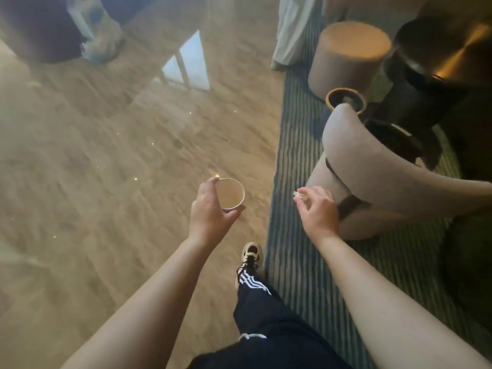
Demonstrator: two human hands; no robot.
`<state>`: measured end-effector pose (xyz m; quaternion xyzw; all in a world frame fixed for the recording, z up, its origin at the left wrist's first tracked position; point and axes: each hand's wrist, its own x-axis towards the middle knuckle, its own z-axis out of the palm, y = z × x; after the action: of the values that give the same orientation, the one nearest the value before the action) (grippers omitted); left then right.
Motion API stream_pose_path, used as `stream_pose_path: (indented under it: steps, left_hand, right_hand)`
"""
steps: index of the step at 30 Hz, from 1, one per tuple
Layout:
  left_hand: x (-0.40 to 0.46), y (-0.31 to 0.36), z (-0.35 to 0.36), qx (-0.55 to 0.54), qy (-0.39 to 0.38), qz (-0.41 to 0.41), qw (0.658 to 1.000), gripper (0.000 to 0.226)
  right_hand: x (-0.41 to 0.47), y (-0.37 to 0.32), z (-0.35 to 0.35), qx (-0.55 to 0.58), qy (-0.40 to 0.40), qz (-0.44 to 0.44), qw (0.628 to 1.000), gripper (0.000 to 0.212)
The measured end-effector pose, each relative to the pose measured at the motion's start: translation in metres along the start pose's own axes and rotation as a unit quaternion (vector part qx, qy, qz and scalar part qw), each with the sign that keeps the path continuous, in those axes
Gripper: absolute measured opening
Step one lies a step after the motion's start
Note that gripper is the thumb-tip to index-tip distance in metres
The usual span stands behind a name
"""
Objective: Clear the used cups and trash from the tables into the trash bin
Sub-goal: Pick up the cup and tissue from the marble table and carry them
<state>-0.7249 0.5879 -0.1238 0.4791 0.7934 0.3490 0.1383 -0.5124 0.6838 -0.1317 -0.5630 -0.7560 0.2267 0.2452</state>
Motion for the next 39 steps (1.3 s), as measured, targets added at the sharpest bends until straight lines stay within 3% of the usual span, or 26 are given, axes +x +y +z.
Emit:
stream_pose_path:
  steps: [11, 22, 31, 39]
  left_hand:
    - [0.301, 0.047, 0.052, -0.006, -0.054, 0.029, 0.998, 0.082]
    - [0.568, 0.096, 0.169, -0.011, -0.159, 0.114, 0.981, 0.08]
    - [0.813, 0.168, 0.274, -0.012, -0.265, 0.206, 0.942, 0.074]
    - [0.918, 0.248, 0.39, -0.005, -0.355, 0.279, 0.892, 0.073]
  right_hand:
    - [0.279, -0.006, 0.011, 0.031, 0.013, 0.06, 0.998, 0.021]
    - [0.491, 0.05, 0.04, 0.013, 0.092, 0.177, 0.98, 0.019]
    - [0.68, 0.109, 0.032, -0.028, 0.201, 0.318, 0.926, 0.019]
    - [0.772, 0.163, 0.033, -0.006, 0.245, 0.4, 0.883, 0.021]
